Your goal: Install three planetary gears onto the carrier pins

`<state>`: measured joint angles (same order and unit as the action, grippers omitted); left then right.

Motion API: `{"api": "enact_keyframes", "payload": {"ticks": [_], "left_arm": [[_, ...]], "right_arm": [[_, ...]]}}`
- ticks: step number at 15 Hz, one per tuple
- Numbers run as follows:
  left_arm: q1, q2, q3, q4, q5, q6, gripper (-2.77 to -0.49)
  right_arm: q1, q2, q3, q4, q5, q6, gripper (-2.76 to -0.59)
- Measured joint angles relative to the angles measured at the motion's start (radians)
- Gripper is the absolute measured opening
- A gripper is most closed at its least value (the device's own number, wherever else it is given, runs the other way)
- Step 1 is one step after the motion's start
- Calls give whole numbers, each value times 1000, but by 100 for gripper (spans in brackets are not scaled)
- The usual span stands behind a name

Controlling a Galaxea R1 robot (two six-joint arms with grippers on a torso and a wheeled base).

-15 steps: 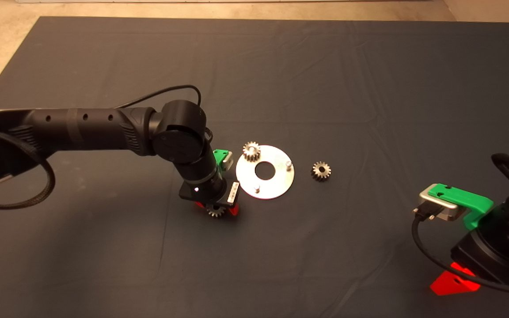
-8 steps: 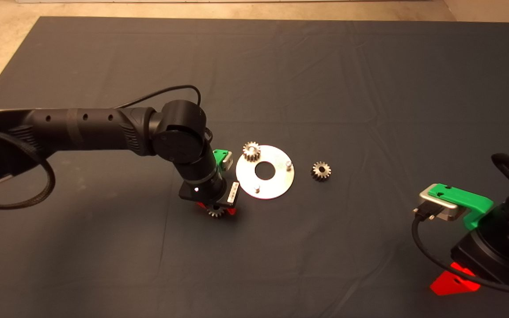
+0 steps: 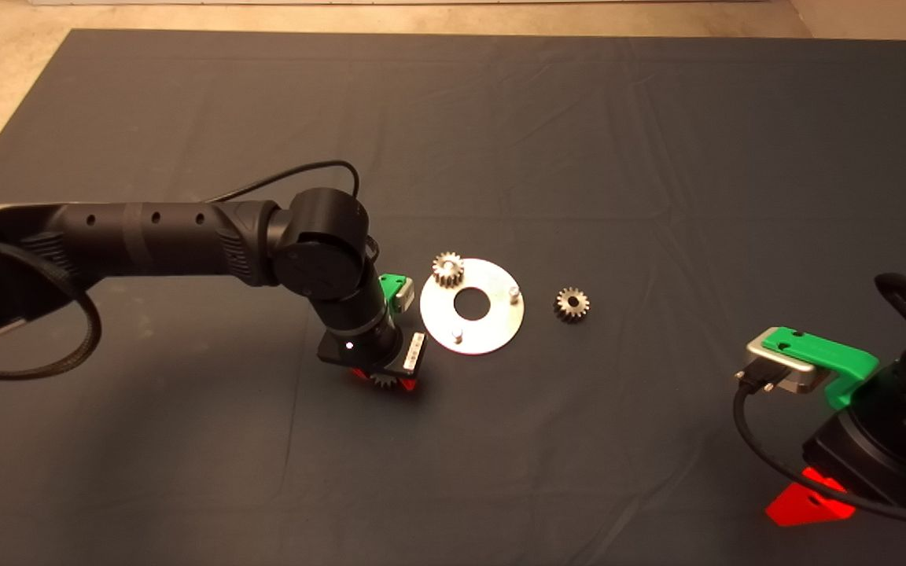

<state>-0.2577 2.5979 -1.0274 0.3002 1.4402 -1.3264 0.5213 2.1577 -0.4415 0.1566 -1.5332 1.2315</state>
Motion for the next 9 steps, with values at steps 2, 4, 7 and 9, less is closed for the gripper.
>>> {"api": "enact_keyframes", "payload": {"ticks": [2,4,7,9], "left_arm": [[0,0,0,0,0,0,-204],[0,0,0,0,0,0,-204],[0,1,-12,0,-1,-4,-204],[0,3,-34,0,-3,-28,-204]], "right_arm": [[0,0,0,0,0,0,-61],[0,0,0,0,0,0,-61],[0,-2,0,0,0,0,-61],[0,-3,0,0,0,0,-61]]}}
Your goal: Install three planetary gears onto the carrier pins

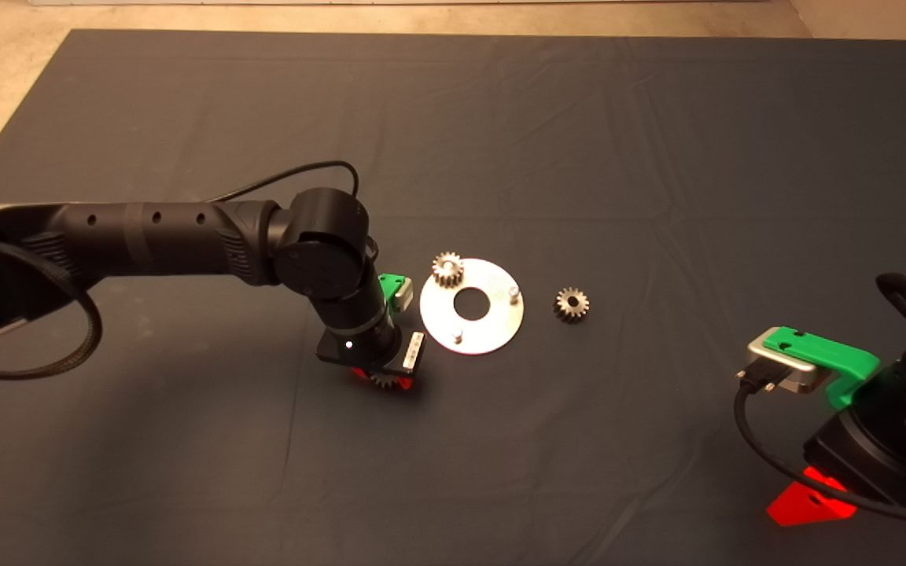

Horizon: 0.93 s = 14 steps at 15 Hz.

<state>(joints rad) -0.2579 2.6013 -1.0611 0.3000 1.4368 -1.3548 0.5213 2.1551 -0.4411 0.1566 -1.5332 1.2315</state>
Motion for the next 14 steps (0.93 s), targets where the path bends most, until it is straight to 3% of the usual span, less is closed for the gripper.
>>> {"api": "enact_keyframes", "payload": {"ticks": [3,14], "left_arm": [[0,0,-12,-1,-4,-27,-204],[0,4,-10,0,-3,-28,-229]], "right_arm": [[0,0,1,0,0,0,-61],[0,0,1,0,0,0,-61]]}}
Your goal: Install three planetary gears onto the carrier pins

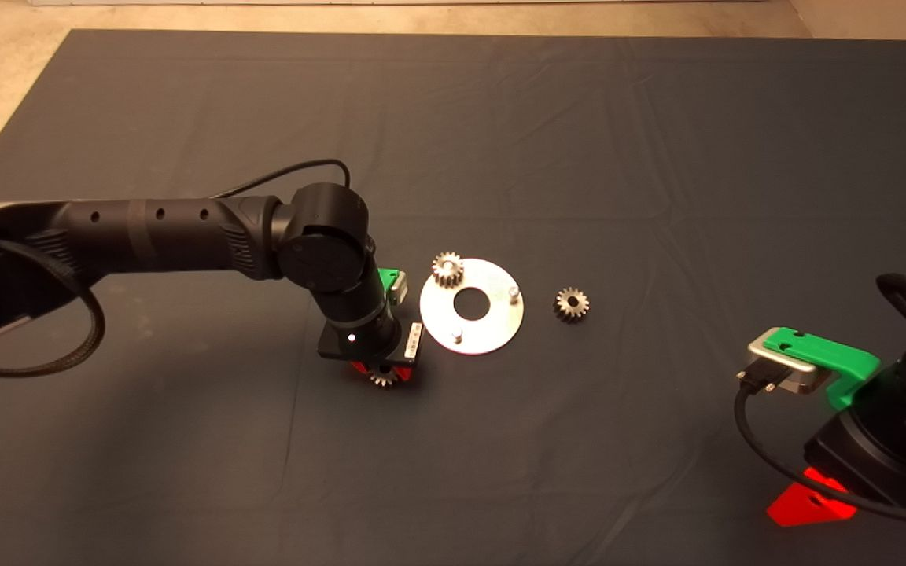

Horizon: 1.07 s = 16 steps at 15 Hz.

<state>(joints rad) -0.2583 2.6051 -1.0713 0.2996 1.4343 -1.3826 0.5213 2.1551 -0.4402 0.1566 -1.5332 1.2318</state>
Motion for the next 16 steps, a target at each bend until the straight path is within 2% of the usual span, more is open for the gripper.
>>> {"api": "enact_keyframes", "payload": {"ticks": [3,7,8,9,11,12,13,14,16], "left_arm": [[1,10,22,1,15,3,-230],[-7,20,26,0,21,4,-230],[-23,26,26,0,25,4,-230],[-51,34,26,-1,30,3,-230],[-121,79,24,0,40,3,-230],[-140,106,15,-3,44,4,-231],[-144,133,-4,-5,59,4,-231],[-143,153,-21,-7,63,4,-231],[-144,156,-31,-10,74,4,-231]], "right_arm": [[0,0,0,0,0,0,-61],[0,0,0,0,0,0,-61],[0,0,0,0,0,0,-61],[0,0,0,0,0,0,-61],[0,0,0,0,0,0,-61],[0,0,0,0,0,0,-61],[0,0,0,0,-1,0,-61],[0,0,1,0,-1,0,-61],[0,0,1,0,0,0,-61]]}}
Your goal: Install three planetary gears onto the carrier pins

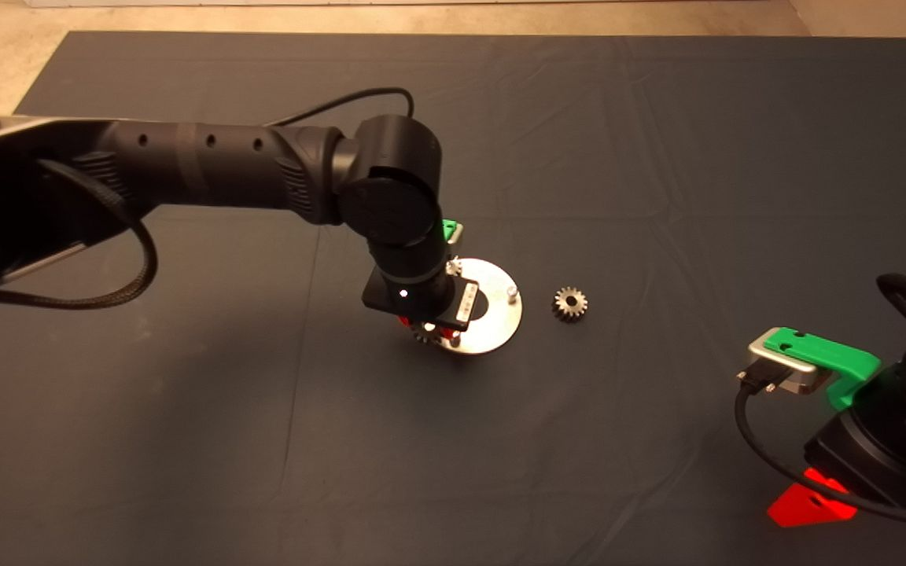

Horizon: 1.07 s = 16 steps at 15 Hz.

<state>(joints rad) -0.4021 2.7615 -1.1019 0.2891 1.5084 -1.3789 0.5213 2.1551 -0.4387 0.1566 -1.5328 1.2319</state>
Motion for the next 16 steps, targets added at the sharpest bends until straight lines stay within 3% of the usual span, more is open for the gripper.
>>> {"api": "enact_keyframes", "payload": {"ticks": [1,4,8,16], "left_arm": [[0,0,-7,0,16,0,-231],[0,24,-25,-1,23,0,-231],[0,89,-62,0,16,0,-231],[0,103,-90,-12,17,6,-232]], "right_arm": [[0,0,0,0,-1,0,-61],[0,0,0,0,0,0,-61],[0,0,0,0,-1,0,-61],[0,0,0,0,0,0,-61]]}}
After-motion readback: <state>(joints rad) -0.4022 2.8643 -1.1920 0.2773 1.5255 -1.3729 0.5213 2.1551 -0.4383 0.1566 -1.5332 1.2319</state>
